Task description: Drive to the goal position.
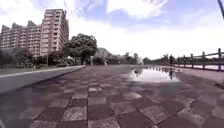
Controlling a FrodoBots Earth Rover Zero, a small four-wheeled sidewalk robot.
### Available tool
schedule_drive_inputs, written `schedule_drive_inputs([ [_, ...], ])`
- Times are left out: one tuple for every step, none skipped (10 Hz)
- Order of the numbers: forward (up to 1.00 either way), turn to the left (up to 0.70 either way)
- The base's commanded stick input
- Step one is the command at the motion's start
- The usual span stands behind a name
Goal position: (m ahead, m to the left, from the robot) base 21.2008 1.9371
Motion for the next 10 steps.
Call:
schedule_drive_inputs([
  [1.00, 0.00],
  [1.00, 0.00],
  [1.00, 0.00],
  [1.00, 0.05],
  [1.00, 0.21],
  [1.00, 0.40],
  [1.00, 0.40],
  [1.00, 0.27],
  [1.00, 0.06],
  [1.00, 0.00],
])
